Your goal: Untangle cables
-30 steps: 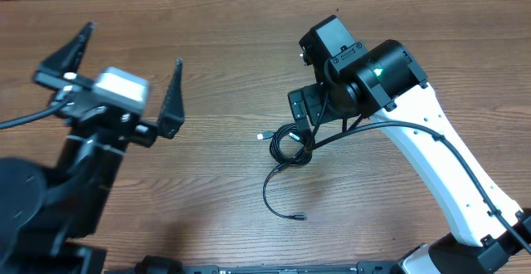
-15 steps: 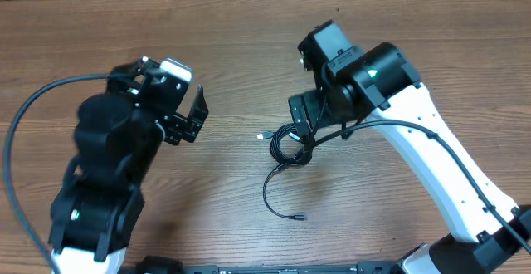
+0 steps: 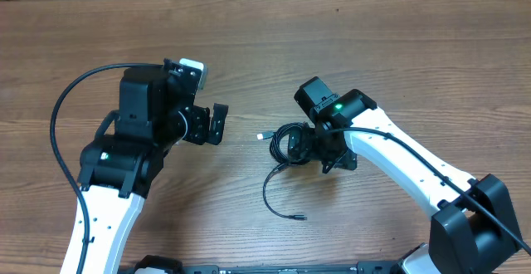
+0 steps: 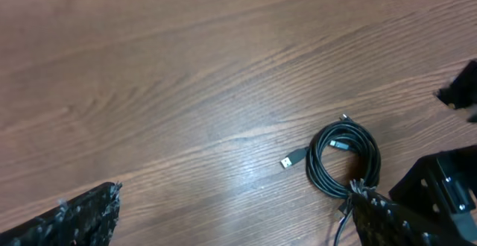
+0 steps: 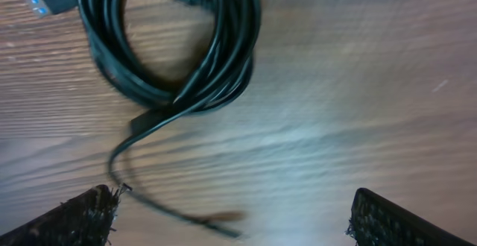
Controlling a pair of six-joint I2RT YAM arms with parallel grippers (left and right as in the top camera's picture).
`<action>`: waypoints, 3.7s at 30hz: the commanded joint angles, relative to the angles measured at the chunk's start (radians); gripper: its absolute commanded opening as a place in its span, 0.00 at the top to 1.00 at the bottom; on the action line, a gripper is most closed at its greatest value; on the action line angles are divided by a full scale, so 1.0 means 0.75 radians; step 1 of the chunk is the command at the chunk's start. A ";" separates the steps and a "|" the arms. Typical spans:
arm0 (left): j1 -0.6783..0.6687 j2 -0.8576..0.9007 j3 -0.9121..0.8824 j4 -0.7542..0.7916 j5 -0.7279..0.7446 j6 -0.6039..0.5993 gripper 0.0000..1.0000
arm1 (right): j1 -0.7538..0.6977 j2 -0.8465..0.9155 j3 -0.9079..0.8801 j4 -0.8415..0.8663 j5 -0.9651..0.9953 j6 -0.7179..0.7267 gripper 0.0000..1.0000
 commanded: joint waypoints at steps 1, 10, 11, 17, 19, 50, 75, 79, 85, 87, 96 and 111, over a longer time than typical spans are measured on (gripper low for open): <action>-0.002 0.041 0.002 0.003 0.032 -0.066 0.01 | 0.011 -0.027 -0.009 0.013 -0.141 0.306 0.00; -0.002 0.161 0.002 -0.033 -0.168 -0.145 0.00 | 0.149 -0.027 -0.137 0.310 -0.176 0.910 0.00; -0.002 0.169 0.002 -0.033 -0.176 -0.153 0.00 | 0.154 -0.027 -0.152 0.332 -0.177 0.940 0.00; -0.002 0.188 0.002 -0.032 -0.173 -0.156 0.00 | 0.162 -0.027 -0.252 0.410 -0.146 1.061 0.01; -0.002 0.188 0.002 -0.033 -0.173 -0.156 0.01 | 0.162 -0.027 -0.277 0.416 -0.146 1.080 0.06; -0.002 0.188 0.002 -0.034 -0.173 -0.156 0.00 | 0.168 0.105 -0.325 0.685 -0.144 1.095 0.96; -0.003 0.188 0.002 -0.030 0.061 -0.320 0.01 | 0.148 -0.115 0.877 -0.434 0.464 0.205 0.96; -0.003 0.188 0.002 -0.070 0.185 -0.312 0.00 | 0.148 -0.115 1.132 -0.563 0.484 0.144 0.96; -0.007 0.188 -0.022 -0.172 0.469 -0.174 0.01 | 0.148 -0.115 1.319 -0.671 0.484 0.114 0.96; -0.019 0.188 -0.072 -0.161 0.521 -0.141 0.01 | 0.148 -0.115 1.348 -0.701 0.486 0.112 0.96; -0.055 0.189 -0.374 -0.006 0.523 -0.131 0.01 | 0.148 -0.115 1.555 -0.737 0.519 -0.034 0.96; -0.073 0.189 -0.390 0.074 0.724 -0.159 0.00 | 0.148 -0.116 2.287 -0.612 0.725 -0.349 0.96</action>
